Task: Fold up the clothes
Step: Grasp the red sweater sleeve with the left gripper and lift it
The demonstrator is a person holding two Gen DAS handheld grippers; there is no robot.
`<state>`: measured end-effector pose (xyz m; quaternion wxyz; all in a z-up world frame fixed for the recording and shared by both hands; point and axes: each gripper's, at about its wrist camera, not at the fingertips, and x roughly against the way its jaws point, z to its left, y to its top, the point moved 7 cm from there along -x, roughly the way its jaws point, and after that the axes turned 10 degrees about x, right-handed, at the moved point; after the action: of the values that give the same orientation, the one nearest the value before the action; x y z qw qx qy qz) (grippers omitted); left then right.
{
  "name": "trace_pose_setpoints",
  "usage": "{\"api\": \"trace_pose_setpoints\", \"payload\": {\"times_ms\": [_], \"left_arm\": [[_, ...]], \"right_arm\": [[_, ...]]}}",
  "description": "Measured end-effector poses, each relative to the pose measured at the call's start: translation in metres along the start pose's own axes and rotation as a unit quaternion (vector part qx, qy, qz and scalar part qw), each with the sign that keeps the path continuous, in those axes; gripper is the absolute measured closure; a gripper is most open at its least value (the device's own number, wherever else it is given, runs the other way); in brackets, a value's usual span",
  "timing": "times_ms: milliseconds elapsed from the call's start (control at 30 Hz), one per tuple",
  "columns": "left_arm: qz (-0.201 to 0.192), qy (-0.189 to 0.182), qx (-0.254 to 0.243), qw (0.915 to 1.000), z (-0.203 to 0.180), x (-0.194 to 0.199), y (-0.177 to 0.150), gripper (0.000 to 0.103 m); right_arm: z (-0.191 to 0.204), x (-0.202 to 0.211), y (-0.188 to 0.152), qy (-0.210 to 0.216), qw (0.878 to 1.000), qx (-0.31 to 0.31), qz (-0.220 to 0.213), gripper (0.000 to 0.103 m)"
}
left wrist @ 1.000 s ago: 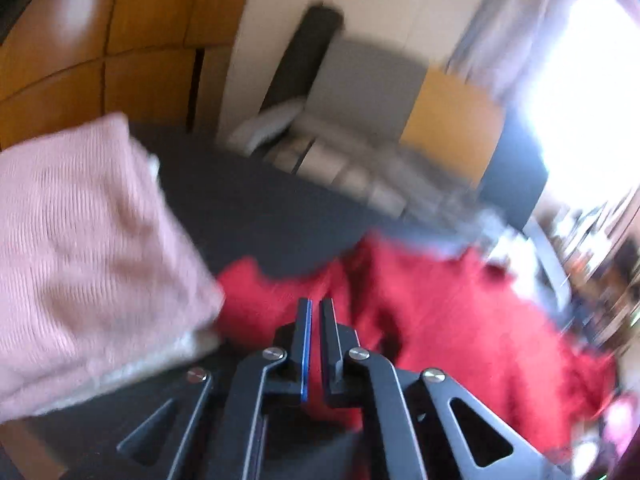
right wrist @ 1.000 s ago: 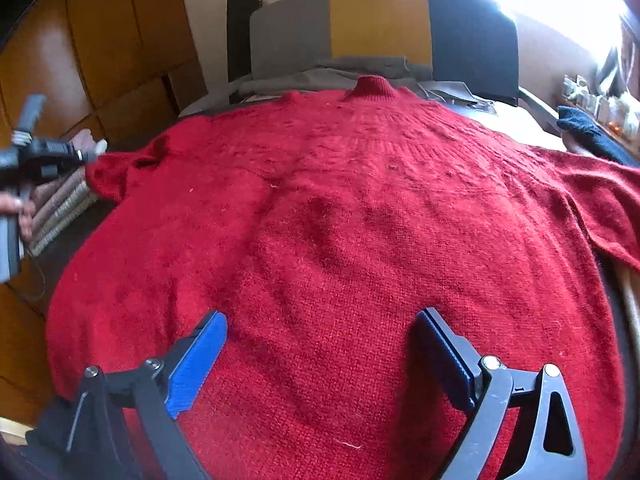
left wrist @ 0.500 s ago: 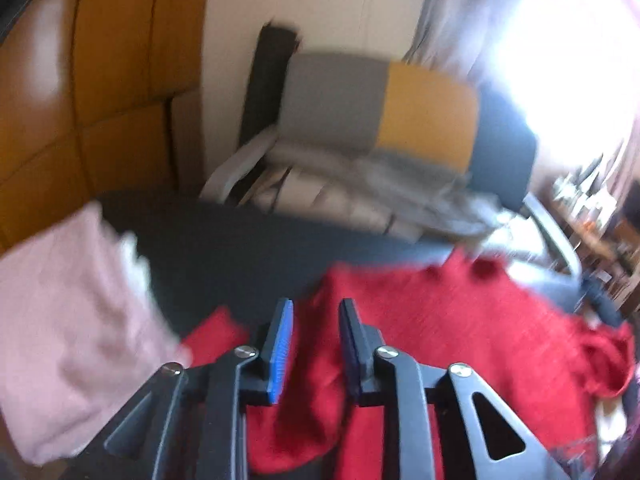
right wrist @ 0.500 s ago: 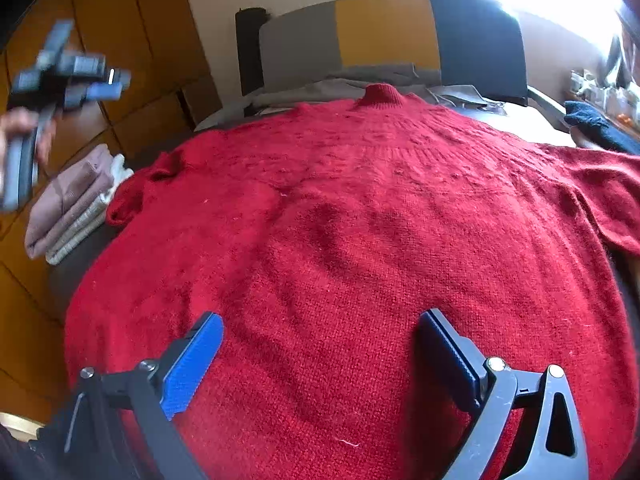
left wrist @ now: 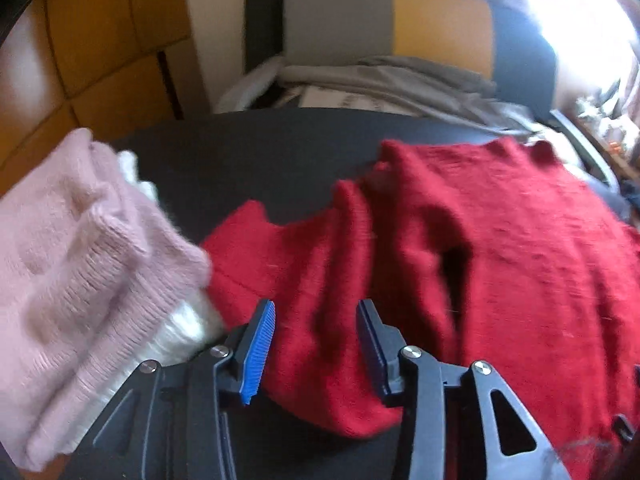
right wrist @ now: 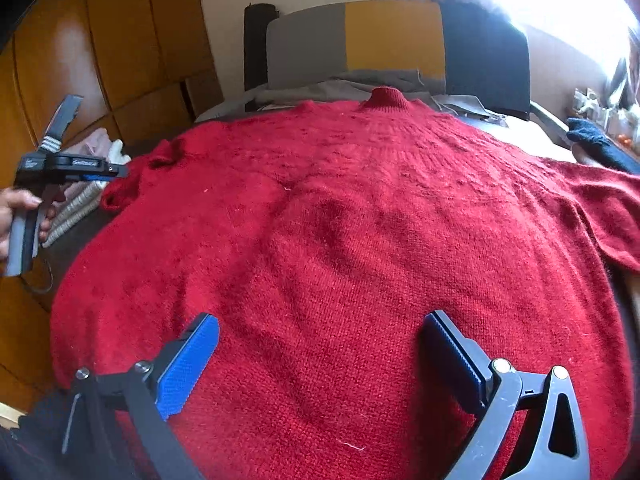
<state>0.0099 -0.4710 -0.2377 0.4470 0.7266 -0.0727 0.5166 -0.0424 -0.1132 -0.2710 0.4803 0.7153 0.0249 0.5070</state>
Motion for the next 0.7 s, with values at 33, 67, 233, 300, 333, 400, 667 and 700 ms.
{"api": "trace_pose_setpoints", "payload": {"times_ms": [33, 67, 233, 300, 333, 400, 667, 700], "left_arm": [[0.008, 0.005, 0.016, 0.9998, 0.005, -0.005, 0.001, 0.060], [0.019, -0.010, 0.047, 0.9987, 0.014, -0.007, -0.001, 0.060], [0.038, -0.017, 0.113, 0.9927, 0.045, -0.019, -0.015, 0.072], [0.032, -0.030, 0.113, 0.9926, 0.046, -0.019, -0.019, 0.077], [0.031, -0.037, 0.117, 0.9920, 0.045, -0.019, -0.019, 0.084], [0.022, -0.053, 0.133, 0.9894, 0.045, -0.015, -0.017, 0.091], [-0.048, -0.159, 0.197, 0.9663, 0.050, 0.034, 0.010, 0.092], [-0.056, -0.172, 0.203, 0.9625, 0.050, 0.040, 0.014, 0.092]], "right_arm": [[0.000, 0.000, 0.000, -0.001, 1.000, 0.001, 0.002, 0.000], [0.001, -0.001, 0.000, -0.002, 1.000, 0.003, 0.005, 0.000], [-0.001, 0.001, 0.023, 0.028, 0.998, -0.028, 0.040, 0.024], [0.000, 0.002, 0.051, 0.043, 0.998, -0.038, 0.018, 0.026], [0.005, -0.004, 0.068, 0.043, 0.999, -0.021, 0.012, 0.027], [0.016, -0.021, 0.099, 0.047, 0.999, 0.007, 0.005, 0.028], [0.028, -0.132, 0.175, 0.010, 0.998, 0.035, 0.052, 0.032], [0.026, -0.143, 0.175, 0.001, 0.997, 0.033, 0.065, 0.033]]}}
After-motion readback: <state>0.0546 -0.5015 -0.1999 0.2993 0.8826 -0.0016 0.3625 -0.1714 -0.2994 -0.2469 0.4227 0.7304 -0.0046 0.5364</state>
